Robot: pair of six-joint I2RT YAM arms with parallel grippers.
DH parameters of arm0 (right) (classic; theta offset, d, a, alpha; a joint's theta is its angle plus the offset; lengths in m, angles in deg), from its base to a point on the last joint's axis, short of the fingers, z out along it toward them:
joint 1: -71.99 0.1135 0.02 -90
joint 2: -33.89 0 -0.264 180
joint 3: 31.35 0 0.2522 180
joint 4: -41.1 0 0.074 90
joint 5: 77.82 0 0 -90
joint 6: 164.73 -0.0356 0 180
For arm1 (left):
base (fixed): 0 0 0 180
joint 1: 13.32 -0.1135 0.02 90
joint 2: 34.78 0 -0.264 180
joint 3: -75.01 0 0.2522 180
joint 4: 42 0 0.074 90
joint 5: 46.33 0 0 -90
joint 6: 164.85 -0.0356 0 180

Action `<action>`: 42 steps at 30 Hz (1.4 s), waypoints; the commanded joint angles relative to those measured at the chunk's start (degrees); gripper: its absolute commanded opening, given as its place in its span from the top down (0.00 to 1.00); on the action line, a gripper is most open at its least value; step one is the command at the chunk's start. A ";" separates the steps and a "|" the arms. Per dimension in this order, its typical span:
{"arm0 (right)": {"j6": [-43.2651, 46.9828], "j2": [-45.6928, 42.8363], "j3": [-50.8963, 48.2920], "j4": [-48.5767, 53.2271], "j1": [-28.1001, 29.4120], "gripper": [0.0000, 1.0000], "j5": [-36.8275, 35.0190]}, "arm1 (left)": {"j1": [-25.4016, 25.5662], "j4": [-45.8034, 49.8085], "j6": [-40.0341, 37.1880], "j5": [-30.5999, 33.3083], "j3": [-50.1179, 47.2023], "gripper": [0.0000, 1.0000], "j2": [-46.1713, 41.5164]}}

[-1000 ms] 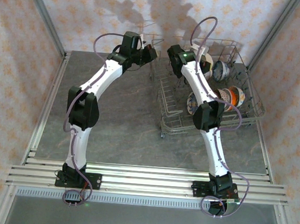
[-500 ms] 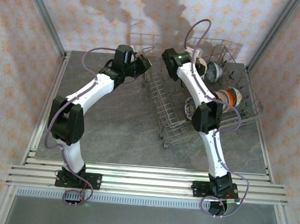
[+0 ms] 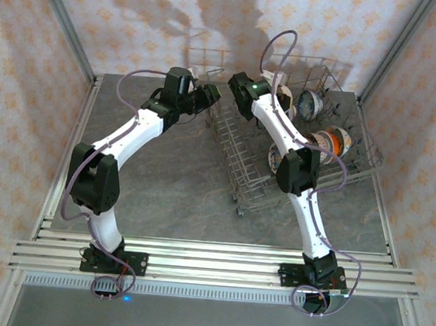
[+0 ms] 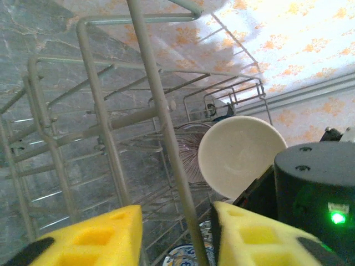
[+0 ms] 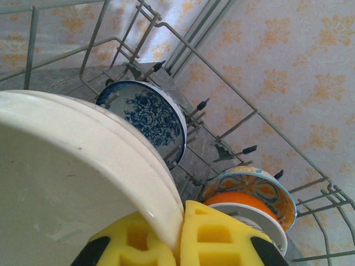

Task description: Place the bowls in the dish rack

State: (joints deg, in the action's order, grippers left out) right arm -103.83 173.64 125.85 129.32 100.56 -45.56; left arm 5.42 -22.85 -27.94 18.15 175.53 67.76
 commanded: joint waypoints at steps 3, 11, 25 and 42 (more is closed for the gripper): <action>0.62 1.13 0.55 -3.87 0.27 1.00 -6.31 | -0.24 2.73 -5.22 3.87 -1.04 0.50 -6.31; 3.01 3.51 0.50 -6.56 0.77 1.00 -7.30 | -1.38 5.35 -8.15 6.96 -1.72 0.46 -10.07; 0.60 5.10 -1.22 -3.77 2.58 1.00 -7.93 | -2.13 6.13 -8.24 6.15 -1.42 0.44 -9.65; -1.30 4.62 -2.46 -0.29 3.23 0.85 -3.51 | -2.13 5.93 -6.85 5.21 -1.77 0.44 -8.61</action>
State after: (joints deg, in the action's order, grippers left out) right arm -104.92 178.42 123.93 129.34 103.32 -48.99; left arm 3.50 -17.30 -34.82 23.55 173.87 58.36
